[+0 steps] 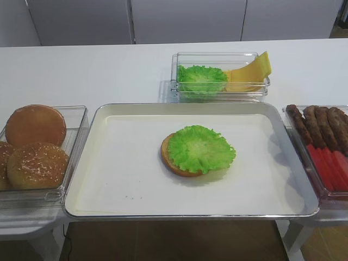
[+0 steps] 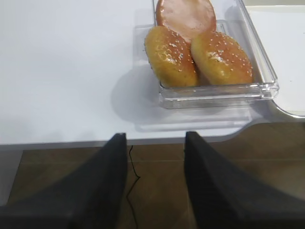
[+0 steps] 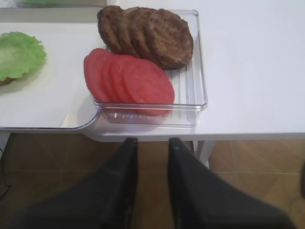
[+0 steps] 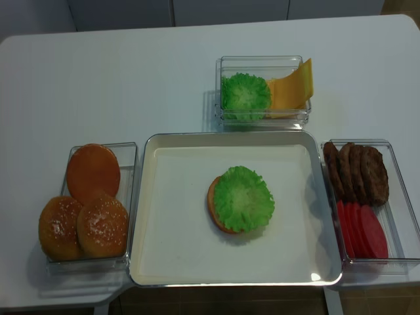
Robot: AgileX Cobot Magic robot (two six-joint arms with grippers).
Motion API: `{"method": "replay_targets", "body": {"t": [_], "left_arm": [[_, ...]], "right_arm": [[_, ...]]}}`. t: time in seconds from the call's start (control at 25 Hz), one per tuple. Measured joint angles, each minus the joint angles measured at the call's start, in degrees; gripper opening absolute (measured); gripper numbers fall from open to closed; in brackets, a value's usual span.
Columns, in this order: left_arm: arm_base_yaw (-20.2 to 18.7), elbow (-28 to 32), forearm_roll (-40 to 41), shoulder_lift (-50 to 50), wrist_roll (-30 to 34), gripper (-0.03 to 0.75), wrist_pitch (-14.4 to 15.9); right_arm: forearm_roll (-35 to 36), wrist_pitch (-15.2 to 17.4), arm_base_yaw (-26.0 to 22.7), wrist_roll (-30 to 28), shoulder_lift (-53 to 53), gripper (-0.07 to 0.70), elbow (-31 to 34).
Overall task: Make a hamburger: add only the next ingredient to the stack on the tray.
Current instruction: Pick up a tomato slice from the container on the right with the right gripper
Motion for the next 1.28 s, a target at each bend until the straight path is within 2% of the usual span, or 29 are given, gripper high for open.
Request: {"method": "replay_targets", "body": {"t": [0.8,1.28], "left_arm": [[0.0,0.0,0.0,0.0,0.0,0.300,0.0],[0.0,0.0,0.0,0.0,0.0,0.299,0.0]], "right_arm": [[0.0,0.0,0.0,0.0,0.0,0.007,0.0],[0.0,0.0,0.0,0.0,0.0,-0.004,0.0]]}}
